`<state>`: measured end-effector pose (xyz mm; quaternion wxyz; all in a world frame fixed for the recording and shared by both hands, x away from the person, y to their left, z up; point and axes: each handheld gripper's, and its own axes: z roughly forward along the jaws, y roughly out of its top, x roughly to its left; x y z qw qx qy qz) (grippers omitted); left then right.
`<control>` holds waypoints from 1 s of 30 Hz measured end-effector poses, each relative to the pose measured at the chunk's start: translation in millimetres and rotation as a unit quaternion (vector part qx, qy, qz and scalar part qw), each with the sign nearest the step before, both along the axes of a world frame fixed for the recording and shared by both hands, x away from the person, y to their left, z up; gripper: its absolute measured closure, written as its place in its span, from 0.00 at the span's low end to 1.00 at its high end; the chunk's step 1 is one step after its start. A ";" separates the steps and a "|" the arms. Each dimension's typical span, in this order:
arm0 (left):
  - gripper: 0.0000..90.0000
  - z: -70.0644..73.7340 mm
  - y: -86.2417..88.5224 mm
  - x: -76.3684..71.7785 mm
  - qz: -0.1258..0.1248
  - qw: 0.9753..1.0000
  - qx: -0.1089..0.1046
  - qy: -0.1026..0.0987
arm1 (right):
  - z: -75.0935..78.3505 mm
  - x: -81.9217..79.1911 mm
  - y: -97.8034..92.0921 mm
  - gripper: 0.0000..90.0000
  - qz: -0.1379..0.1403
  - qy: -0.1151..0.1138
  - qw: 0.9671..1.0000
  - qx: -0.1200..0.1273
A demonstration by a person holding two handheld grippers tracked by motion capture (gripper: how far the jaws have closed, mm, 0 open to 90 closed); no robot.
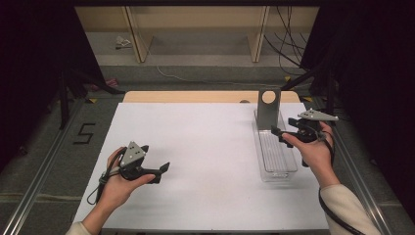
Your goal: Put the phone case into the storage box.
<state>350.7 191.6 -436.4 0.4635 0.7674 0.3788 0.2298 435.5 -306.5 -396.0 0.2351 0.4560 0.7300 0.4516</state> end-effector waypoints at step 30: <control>0.06 1.0 -0.5 -0.1 -0.001 1.000 -0.001 -0.003 | -4.3 -39.5 -3.3 0.21 0.042 -0.017 0.999 0.019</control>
